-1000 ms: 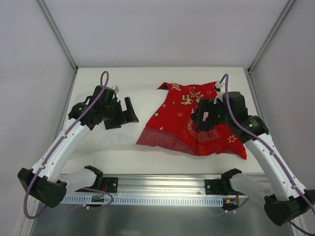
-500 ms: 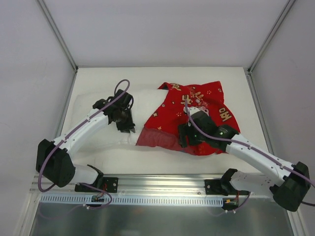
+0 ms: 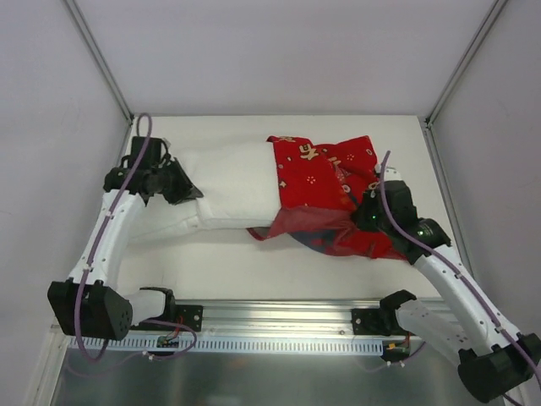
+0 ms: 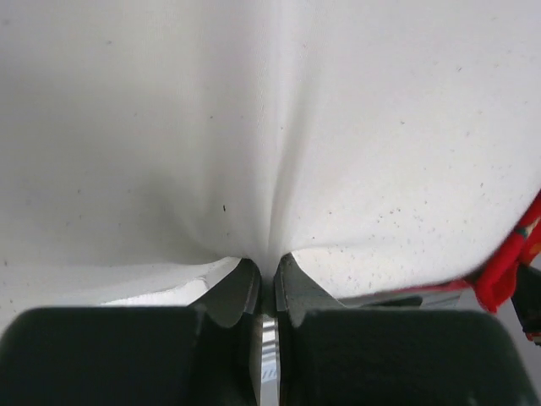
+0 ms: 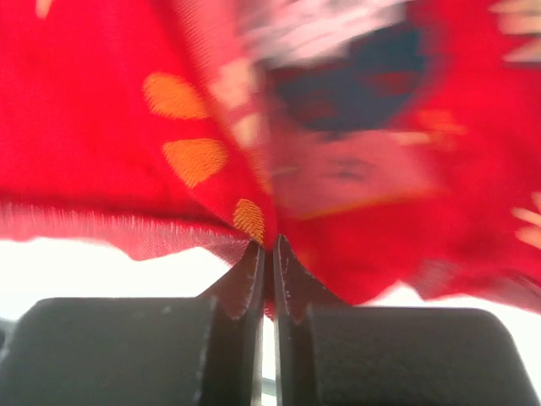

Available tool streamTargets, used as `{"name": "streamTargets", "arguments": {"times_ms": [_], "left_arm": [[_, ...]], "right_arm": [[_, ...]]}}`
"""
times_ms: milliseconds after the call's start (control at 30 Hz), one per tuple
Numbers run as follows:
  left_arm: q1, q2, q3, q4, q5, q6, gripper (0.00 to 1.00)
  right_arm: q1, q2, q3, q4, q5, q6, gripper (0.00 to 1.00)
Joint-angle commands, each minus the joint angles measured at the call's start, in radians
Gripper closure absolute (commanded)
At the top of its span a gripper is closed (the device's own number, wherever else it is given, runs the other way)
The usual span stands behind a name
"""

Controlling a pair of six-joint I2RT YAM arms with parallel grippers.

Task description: Remove the pillowcase from the pillow

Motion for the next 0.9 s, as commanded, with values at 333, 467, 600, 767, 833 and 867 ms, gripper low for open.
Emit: {"name": "streamTargets", "arguments": {"times_ms": [333,467,600,767,833,867], "left_arm": [[0.391,-0.134,0.283,-0.120,0.078,0.100,1.00],[0.398,-0.108,0.330,-0.124,0.089,0.082,1.00],[0.397,-0.061,0.394,-0.124,0.128,0.066,1.00],[0.383,0.023,0.480,-0.118,0.190,0.031,1.00],[0.359,0.045,0.540,-0.117,0.191,0.026,1.00],[0.351,0.074,0.563,-0.117,0.196,0.026,1.00]], "right_arm": [[-0.501,-0.017,0.434,-0.215,0.137,-0.074,0.99],[-0.593,0.002,0.505,-0.217,0.096,-0.082,0.99],[-0.610,0.048,0.577,-0.209,0.072,-0.076,0.99],[-0.610,0.157,0.736,-0.162,-0.001,-0.043,0.99],[-0.611,0.213,0.816,-0.134,-0.029,-0.014,0.99],[-0.611,0.219,0.829,-0.114,-0.038,-0.004,0.99]]}}
